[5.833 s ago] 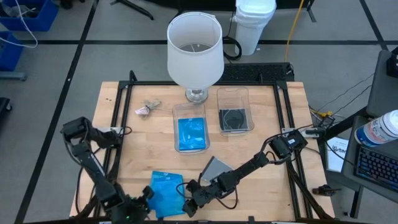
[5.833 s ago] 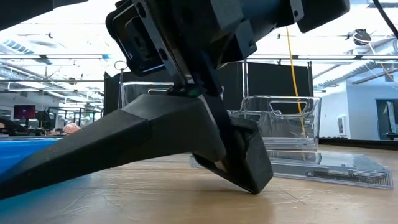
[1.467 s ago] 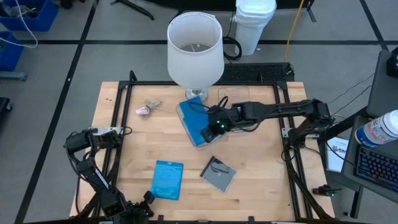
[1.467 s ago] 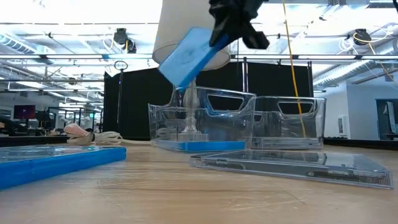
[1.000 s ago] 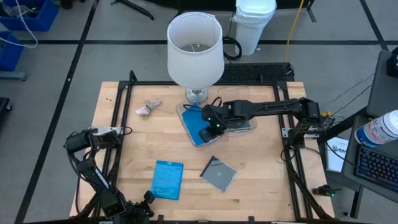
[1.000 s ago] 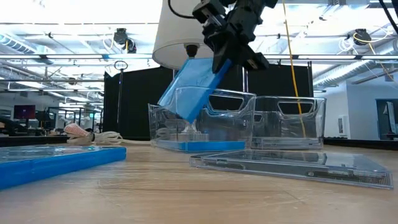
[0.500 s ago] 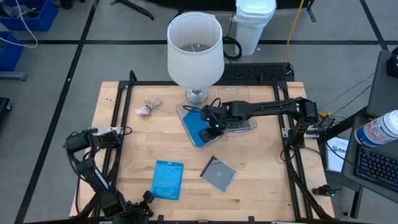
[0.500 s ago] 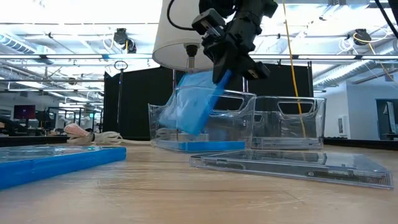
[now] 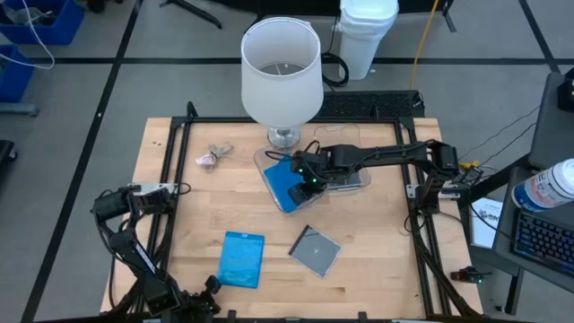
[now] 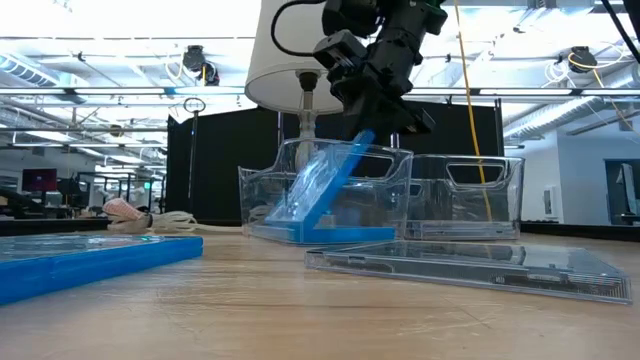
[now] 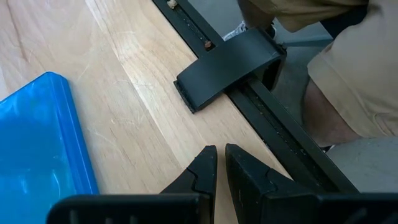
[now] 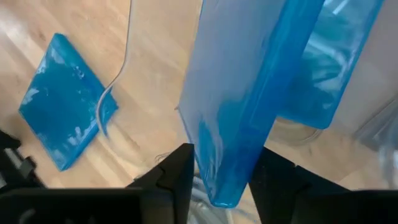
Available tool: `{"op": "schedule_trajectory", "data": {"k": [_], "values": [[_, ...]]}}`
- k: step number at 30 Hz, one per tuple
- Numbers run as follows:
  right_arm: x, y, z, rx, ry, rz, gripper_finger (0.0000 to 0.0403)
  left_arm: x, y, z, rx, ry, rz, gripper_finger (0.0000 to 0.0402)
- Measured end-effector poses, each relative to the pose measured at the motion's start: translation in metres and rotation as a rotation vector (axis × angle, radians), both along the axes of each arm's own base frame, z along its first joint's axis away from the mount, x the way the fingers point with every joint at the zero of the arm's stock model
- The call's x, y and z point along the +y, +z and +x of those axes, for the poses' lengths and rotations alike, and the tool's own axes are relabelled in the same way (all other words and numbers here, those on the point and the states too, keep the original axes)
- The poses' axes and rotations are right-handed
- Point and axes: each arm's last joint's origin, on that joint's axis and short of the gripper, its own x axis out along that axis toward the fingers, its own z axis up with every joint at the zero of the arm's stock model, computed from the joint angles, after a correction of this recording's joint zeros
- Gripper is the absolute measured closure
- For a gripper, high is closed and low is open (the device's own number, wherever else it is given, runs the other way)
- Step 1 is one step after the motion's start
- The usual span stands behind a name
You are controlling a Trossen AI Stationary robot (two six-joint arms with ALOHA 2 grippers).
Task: Pick & place jewel cases by type
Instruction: Put the blue cd case into the left transparent bin, then adjust the left transparent bin
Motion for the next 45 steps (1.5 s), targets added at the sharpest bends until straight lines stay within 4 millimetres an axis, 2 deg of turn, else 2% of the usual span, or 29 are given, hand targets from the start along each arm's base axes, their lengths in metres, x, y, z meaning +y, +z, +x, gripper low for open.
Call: {"op": "schedule_trajectory", "data": {"k": [9, 18, 22, 27, 32, 34, 38, 41, 45], "values": [[-0.007, 0.008, -0.003, -0.030, 0.004, -0.107, 0.0218, 0.001, 0.000, 0.002, 0.000, 0.004, 0.001, 0.0357], [-0.010, 0.040, -0.017, -0.129, 0.013, -0.238, 0.0198, 0.004, 0.000, 0.010, 0.004, 0.016, -0.001, 0.0357], [0.003, 0.059, -0.022, -0.196, 0.078, -0.379, 0.0202, 0.007, 0.001, 0.018, -0.003, 0.028, -0.004, 0.0357], [0.046, 0.072, -0.025, -0.265, 0.208, -0.556, 0.0225, 0.011, 0.008, 0.028, -0.036, 0.014, -0.003, 0.0357], [0.094, 0.071, -0.033, -0.263, 0.319, -0.737, 0.0289, 0.009, 0.046, 0.041, -0.194, 0.022, -0.001, 0.0357], [0.106, 0.071, -0.036, -0.268, 0.349, -0.777, 0.0325, 0.011, 0.063, 0.048, -0.269, 0.039, 0.019, 0.0357], [0.125, 0.072, -0.041, -0.289, 0.413, -0.795, 0.0393, 0.021, 0.111, 0.068, -0.436, 0.119, 0.080, 0.0357], [0.144, 0.072, -0.047, -0.311, 0.453, -0.806, 0.0389, 0.030, 0.138, 0.080, -0.526, 0.214, 0.162, 0.0357], [0.161, 0.069, -0.058, -0.268, 0.489, -0.919, 0.0388, 0.045, 0.171, 0.102, -0.557, 0.298, 0.207, 0.0357]]}}
